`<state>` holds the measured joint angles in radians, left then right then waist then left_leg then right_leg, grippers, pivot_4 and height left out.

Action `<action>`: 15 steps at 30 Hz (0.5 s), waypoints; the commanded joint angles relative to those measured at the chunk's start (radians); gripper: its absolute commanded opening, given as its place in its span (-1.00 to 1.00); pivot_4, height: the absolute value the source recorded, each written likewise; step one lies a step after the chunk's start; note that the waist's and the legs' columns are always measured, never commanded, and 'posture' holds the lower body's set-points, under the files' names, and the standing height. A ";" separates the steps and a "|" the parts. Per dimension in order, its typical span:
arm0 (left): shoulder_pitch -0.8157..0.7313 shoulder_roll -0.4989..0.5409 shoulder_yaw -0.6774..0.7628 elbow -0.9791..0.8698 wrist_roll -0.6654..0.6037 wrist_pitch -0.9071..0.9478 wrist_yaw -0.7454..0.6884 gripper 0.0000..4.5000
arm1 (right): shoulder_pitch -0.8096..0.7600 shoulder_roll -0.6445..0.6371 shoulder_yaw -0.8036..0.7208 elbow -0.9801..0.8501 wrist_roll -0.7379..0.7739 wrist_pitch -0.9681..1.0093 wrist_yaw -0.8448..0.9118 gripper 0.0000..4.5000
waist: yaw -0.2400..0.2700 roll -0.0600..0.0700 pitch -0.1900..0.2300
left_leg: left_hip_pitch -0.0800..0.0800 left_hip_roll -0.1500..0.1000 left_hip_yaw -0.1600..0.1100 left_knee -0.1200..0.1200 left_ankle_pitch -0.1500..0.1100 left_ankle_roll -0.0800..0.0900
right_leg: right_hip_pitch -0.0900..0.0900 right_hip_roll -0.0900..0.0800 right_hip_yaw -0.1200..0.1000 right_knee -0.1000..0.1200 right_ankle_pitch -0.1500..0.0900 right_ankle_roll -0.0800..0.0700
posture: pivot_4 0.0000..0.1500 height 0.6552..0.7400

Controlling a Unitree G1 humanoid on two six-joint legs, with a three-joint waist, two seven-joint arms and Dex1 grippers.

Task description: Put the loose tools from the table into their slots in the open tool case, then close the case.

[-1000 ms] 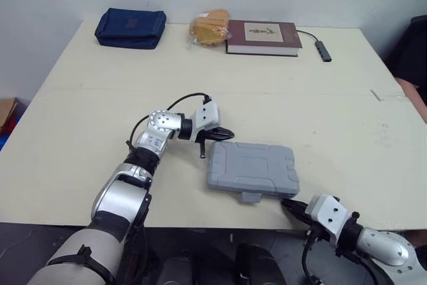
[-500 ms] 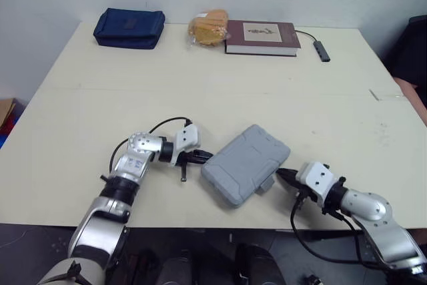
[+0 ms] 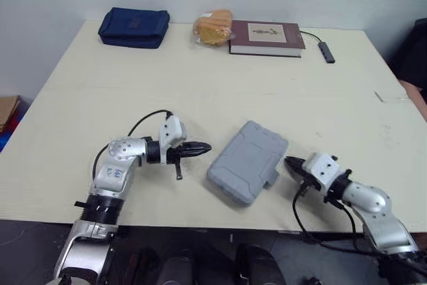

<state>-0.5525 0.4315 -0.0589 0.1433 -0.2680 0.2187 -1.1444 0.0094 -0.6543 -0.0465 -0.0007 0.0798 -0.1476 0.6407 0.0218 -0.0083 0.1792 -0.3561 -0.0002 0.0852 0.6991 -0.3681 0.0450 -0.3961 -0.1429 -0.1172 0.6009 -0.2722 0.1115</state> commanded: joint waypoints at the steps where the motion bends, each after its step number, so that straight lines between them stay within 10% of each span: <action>1: -0.102 -0.021 -0.048 -0.048 -0.088 -0.019 -0.145 -0.98 | 0.135 -0.009 -0.078 -0.141 0.055 0.009 0.006 -1.00 | 0.008 0.000 0.000 | -0.001 -0.001 -0.002 0.000 0.000 0.000 | 0.000 0.000 -0.002 -0.001 0.000 0.000 | 1.00 1.00; 15: -0.304 -0.271 -0.384 0.317 0.259 -0.102 0.028 -0.98 | 0.409 0.084 -0.123 -0.510 0.055 0.136 -0.080 -1.00 | 0.004 0.006 -0.001 | 0.001 -0.001 0.003 -0.001 0.000 0.002 | 0.001 0.011 -0.002 -0.007 0.002 0.004 | 1.00 1.00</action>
<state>-0.8360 0.1667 -0.3929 0.3780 -0.0950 0.1126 -1.1715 0.4136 -0.5781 -0.1556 -0.4529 0.1417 -0.0176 0.5814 0.0254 -0.0026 0.1785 -0.3552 -0.0007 0.0876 0.6980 -0.3682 0.0470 -0.3948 -0.1321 -0.1197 0.5927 -0.2699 0.1156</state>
